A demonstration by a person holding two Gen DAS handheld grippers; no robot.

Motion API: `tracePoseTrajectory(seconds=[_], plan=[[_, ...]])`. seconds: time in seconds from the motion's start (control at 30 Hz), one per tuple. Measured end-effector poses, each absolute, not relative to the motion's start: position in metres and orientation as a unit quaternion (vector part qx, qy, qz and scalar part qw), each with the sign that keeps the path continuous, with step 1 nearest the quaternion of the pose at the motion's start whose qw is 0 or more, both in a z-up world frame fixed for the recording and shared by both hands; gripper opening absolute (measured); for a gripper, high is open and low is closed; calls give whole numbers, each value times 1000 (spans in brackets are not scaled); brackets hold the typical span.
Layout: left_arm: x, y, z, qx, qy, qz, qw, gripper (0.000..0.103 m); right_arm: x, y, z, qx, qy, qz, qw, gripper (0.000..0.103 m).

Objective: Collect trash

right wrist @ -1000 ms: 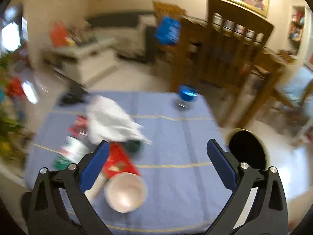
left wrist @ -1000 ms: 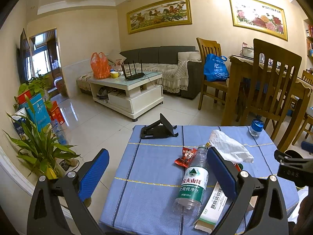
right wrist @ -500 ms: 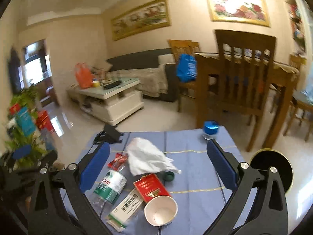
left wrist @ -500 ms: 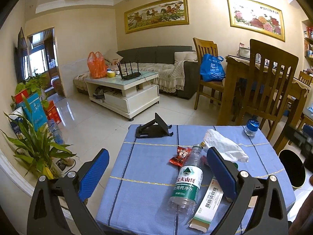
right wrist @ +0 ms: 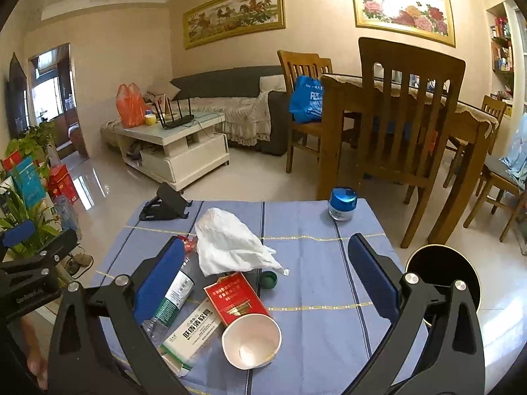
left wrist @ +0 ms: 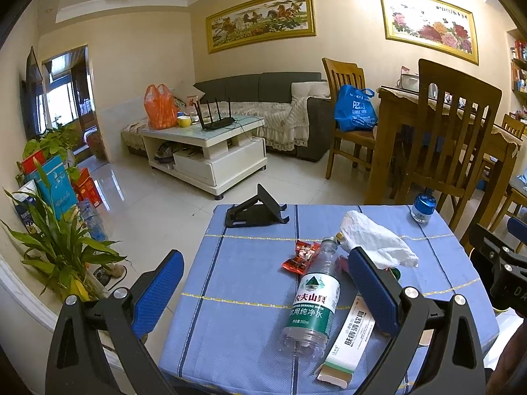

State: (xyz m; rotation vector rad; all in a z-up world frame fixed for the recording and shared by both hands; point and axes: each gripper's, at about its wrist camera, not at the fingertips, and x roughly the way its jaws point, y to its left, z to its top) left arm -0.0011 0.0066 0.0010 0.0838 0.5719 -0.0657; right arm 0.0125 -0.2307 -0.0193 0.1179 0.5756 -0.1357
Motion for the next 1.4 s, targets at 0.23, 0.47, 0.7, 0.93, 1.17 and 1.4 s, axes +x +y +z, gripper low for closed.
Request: tracePoseTrajectory(seconds=[0.23,0.47,0.7,0.93,1.17,1.4], plan=[[1,0,-4,44,285,-30,957,97,16,-236,-23,70,295,-69,951,98],[4,1,-6,45,284,-29,957,97,19,-236,-27,70,301,-72,948,98],[5,1,-8,43,284,-28,957,97,20,-237,-27,72,303,-71,948,98],[5,1,-8,43,284,-28,957,97,21,-236,-27,70,302,-73,948,98],[7,2,-11,39,290,-32,956,97,21,-235,-29,72,308,-67,946,98],[40,53,-61,16,367,0,930,97,46,-219,-53,133,398,59,906,98]])
